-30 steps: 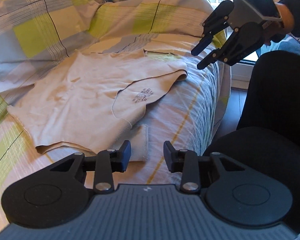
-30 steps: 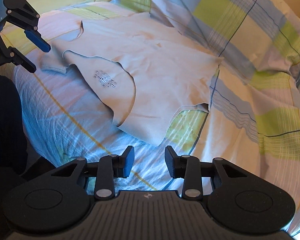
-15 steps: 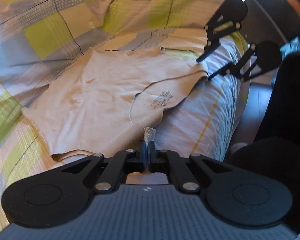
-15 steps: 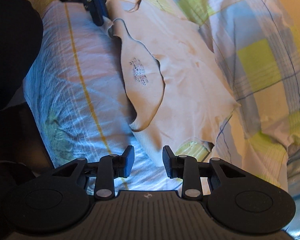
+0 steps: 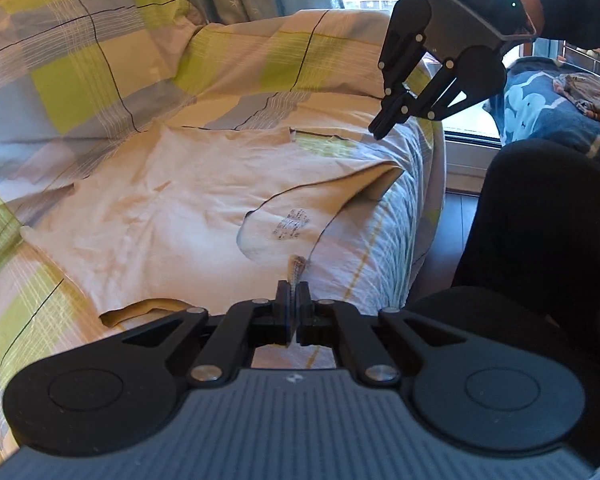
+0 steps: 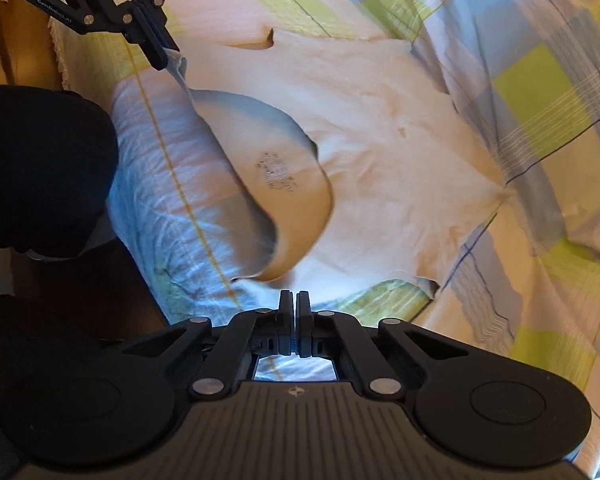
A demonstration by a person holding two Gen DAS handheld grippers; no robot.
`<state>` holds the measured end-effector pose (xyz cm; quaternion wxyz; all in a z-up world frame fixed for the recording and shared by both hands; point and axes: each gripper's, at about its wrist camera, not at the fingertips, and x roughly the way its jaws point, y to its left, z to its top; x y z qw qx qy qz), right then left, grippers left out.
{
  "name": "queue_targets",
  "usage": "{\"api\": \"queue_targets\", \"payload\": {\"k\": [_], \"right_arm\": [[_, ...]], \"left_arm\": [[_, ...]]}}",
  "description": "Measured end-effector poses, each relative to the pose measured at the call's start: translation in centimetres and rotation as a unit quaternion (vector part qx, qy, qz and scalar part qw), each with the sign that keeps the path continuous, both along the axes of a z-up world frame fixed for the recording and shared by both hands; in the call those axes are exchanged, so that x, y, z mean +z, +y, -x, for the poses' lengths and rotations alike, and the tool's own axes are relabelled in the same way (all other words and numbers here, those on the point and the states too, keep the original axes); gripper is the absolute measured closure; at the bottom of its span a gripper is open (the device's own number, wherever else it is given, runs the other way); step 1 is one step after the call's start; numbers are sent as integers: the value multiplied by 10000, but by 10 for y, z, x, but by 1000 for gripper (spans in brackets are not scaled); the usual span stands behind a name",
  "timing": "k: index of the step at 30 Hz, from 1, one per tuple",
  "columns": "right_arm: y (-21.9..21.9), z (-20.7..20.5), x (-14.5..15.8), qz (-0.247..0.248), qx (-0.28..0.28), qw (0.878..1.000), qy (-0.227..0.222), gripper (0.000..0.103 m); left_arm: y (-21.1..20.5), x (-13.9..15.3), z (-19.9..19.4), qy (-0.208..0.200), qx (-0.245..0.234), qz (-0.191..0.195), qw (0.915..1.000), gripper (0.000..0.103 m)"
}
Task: Fold clothes
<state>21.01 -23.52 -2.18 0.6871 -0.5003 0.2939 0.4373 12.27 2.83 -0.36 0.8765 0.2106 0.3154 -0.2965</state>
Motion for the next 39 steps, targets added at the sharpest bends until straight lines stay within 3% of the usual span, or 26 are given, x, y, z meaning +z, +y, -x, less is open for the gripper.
{"api": "queue_targets", "payload": {"k": [3,6,8,9,10,11,16,20,23,24,27,29,34,39], "right_arm": [[3,-10,-11,9,-273,9992,-296,103],[-1,-7,-21,-70,-257,9994,-215,103],[-4,-1,-30,18,-160,9999,-63,82],[-6,0,-35,50,-161,9999,15,61],[-8,2,-39,67,-187,9998,96,50],[-10,2,-42,49,-232,9995,206,49],[-18,3,-45,-802,-842,9898,822,49],[-20,-5,-48,-1796,-1922,9591,1046,52],[-22,-7,-52,-2054,-2433,9444,817,87],[-23,-6,-51,-2000,-2468,9459,657,100],[-22,8,-44,-1327,-2038,9694,-334,101],[-22,19,-43,-806,-1600,9787,-1004,101],[-21,33,-50,-555,-1084,9867,-1080,101],[-16,31,-68,-607,-1056,9879,-961,101]], "left_arm": [[2,-10,-10,28,238,-79,9997,103],[8,-17,-18,49,429,-94,9990,103],[11,-20,-21,61,532,-73,9985,103],[12,-21,-22,68,565,-68,9984,103],[12,-21,-23,69,570,-81,9983,103],[13,-22,-24,69,575,-94,9983,103],[13,-22,-23,69,604,-35,9981,103],[12,-20,-19,81,663,33,9978,103],[12,-20,-14,83,618,-4,9981,103],[12,-19,-12,77,578,-13,9983,103],[11,-18,-4,3,406,-75,9991,103],[7,-21,1,-65,277,-174,9994,102],[-6,-34,8,-90,71,-367,9993,98],[-15,-40,10,-117,-21,-547,9984,95]]}}
